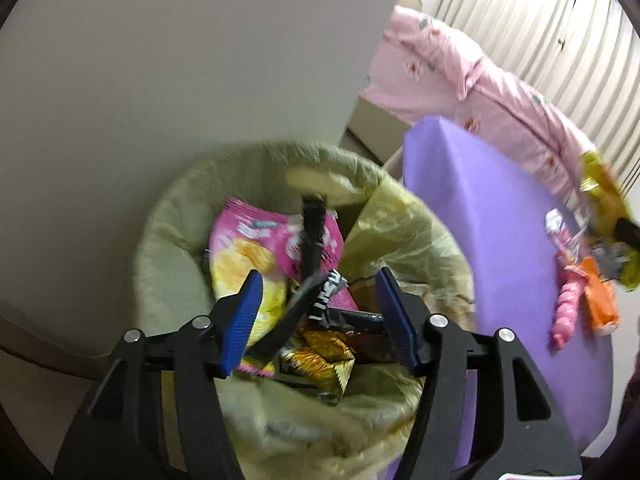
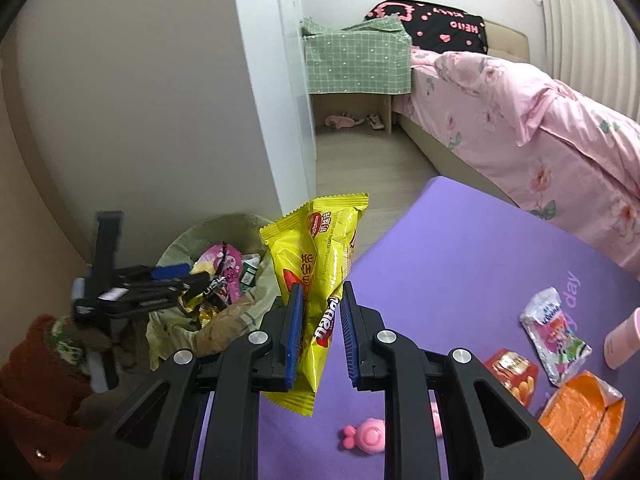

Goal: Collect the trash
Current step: 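Open the right tool over the trash bag to drop the yellow wrapper, then move the left tool to the white Kleenex packet and grasp it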

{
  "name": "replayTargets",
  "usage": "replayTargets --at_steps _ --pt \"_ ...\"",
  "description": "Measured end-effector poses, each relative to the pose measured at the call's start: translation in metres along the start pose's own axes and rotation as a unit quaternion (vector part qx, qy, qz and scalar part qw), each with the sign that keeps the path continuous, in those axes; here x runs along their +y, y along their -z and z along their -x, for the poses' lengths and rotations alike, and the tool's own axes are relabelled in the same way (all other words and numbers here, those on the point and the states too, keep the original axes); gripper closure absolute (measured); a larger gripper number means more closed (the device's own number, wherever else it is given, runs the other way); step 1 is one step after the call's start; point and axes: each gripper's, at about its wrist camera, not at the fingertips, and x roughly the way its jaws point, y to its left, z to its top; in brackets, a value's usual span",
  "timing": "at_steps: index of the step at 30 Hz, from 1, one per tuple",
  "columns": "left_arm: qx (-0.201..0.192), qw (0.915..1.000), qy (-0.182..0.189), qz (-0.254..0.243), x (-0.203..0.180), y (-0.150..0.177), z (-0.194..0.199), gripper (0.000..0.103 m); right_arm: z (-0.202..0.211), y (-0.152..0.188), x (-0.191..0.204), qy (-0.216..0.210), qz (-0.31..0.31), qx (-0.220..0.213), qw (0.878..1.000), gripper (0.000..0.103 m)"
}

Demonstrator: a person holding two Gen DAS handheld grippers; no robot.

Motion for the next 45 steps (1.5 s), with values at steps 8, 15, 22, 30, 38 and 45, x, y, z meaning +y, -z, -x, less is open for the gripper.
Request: replayTargets --at_steps 8,15,22,30,38,45 --pt "-0.122 0.9897 -0.058 0.047 0.038 -0.005 0.107 0.038 -0.049 -0.022 0.044 -0.041 0.035 0.019 0.998 0.084" --pt "-0.166 0.9796 -0.073 0.086 0.067 -0.001 0.149 0.037 -0.102 -0.043 0.091 -0.083 0.064 0.042 0.994 0.084" --pt "-0.157 0.9811 -0.069 0.090 0.069 0.000 0.144 0.037 -0.125 -0.051 0.116 -0.112 0.080 0.056 0.989 0.050" --pt "-0.134 0.9874 -0.040 0.074 0.048 0.002 0.124 0.037 -0.095 -0.046 0.085 -0.087 0.059 0.037 0.994 0.050" --pt "-0.099 0.9946 0.005 0.031 0.001 0.003 0.093 0.037 -0.030 -0.013 0.023 -0.001 0.025 -0.001 1.000 0.050" --pt "-0.044 0.9973 0.051 -0.029 -0.060 0.012 0.057 0.037 0.030 0.032 -0.042 0.085 -0.017 -0.012 0.996 0.050"
